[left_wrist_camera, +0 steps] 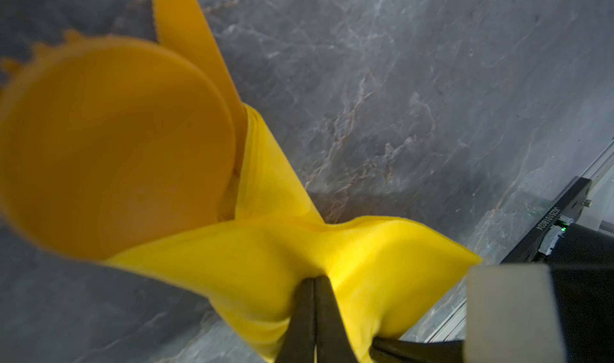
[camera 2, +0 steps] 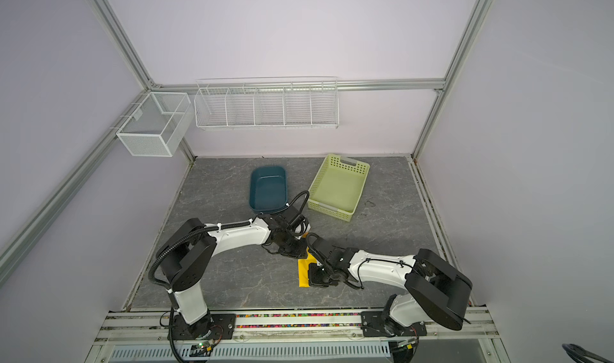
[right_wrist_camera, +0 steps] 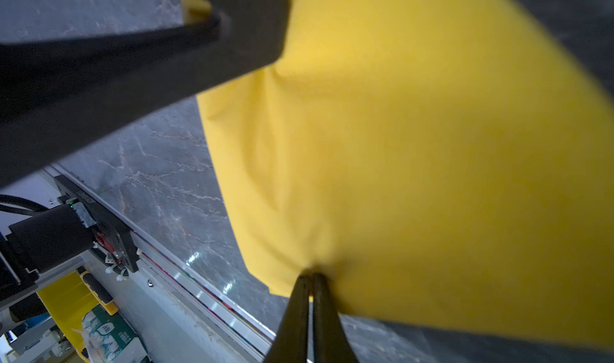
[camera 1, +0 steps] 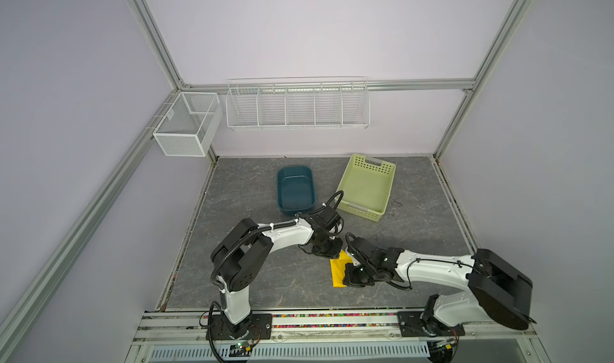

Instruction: Place the utensils on the paper napkin and roll it up

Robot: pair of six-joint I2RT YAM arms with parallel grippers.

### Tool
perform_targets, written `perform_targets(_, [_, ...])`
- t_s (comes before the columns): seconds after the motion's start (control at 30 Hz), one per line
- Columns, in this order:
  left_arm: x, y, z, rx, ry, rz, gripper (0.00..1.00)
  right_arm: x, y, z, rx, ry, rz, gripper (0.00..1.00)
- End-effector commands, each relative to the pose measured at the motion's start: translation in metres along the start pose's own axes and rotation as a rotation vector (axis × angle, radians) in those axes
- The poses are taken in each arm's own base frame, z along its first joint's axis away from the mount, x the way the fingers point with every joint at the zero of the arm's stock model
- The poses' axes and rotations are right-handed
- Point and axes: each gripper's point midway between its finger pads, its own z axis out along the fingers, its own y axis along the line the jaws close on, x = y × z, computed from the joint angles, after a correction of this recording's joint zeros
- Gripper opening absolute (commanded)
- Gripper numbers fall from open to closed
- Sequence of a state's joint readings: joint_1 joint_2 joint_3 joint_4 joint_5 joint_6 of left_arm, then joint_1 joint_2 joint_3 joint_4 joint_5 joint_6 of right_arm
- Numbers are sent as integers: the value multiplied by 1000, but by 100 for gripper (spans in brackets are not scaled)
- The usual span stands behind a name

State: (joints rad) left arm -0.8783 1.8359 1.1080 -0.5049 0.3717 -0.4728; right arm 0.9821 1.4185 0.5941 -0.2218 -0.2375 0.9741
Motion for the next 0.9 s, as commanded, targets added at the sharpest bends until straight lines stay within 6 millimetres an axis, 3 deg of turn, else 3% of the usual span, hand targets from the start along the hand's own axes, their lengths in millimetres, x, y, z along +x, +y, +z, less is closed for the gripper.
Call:
perform_targets(0.0, [0, 5, -13, -55, -15, 30, 6, 14, -19, 11, 59, 55, 62, 10])
perform_targets(0.17, [1, -11, -36, 3, -56, 33, 7, 14, -20, 13, 64, 56, 70, 9])
perform_targets(0.3, [15, -14, -34, 47, -20, 8, 7, 14, -21, 14, 67, 60, 71, 9])
perform_targets(0.5, [37, 0, -20, 30, 22, -16, 7, 15, -22, 15, 70, 61, 71, 9])
perform_targets(0.87, [39, 30, 2, -94, 46, -58, 4, 15, -23, 12, 79, 60, 69, 8])
